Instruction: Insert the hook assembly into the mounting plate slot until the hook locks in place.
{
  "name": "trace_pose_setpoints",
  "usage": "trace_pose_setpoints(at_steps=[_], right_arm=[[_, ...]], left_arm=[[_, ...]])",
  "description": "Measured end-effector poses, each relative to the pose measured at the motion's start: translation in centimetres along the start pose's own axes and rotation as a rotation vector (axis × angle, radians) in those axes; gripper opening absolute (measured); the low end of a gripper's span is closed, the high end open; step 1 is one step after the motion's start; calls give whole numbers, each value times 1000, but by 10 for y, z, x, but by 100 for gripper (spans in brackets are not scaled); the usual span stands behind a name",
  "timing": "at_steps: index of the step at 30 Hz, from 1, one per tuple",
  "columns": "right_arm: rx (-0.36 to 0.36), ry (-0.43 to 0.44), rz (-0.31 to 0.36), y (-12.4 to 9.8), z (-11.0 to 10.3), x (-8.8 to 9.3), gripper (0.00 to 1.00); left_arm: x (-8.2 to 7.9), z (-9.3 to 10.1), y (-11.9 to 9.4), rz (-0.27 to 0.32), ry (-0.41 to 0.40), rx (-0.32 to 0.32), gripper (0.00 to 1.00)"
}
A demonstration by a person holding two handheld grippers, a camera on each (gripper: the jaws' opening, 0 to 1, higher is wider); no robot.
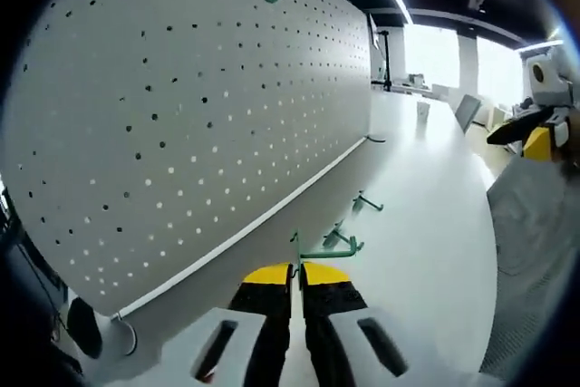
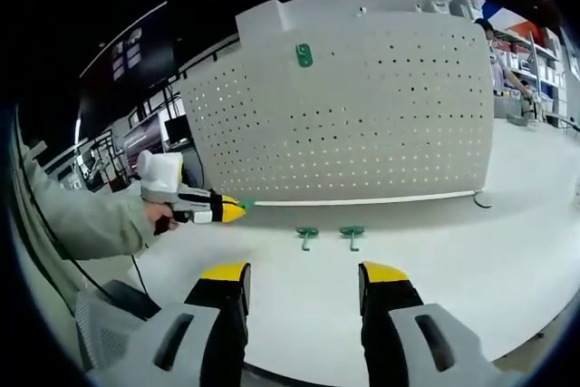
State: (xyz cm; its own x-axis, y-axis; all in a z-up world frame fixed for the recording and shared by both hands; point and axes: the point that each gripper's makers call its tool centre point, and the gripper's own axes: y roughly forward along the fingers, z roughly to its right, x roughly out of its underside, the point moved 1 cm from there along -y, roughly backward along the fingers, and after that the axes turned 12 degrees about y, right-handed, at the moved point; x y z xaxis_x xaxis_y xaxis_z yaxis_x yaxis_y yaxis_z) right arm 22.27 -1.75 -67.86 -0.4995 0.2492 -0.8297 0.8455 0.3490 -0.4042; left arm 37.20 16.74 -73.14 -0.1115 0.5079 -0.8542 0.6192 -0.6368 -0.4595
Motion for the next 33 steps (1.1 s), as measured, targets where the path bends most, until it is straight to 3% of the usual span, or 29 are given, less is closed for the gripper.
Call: trace_pose_setpoints(at_steps=[8,18,26,33], right_arm=[[0,-7,9,-4,0,-2,46],[-11,13,24,-7,-2,-6,46],[-25,4,37,-9,-8,-12,46],[-45,-3,50,-8,-14,-21,46]], left_arm=[[-24,-7,-22,96,-41,-60,4],[-57,3,-41,207,-115,-76,4],[-77,26,-54,289,-162,-54,4],[-75,50,-56,291,-173,-2,4]])
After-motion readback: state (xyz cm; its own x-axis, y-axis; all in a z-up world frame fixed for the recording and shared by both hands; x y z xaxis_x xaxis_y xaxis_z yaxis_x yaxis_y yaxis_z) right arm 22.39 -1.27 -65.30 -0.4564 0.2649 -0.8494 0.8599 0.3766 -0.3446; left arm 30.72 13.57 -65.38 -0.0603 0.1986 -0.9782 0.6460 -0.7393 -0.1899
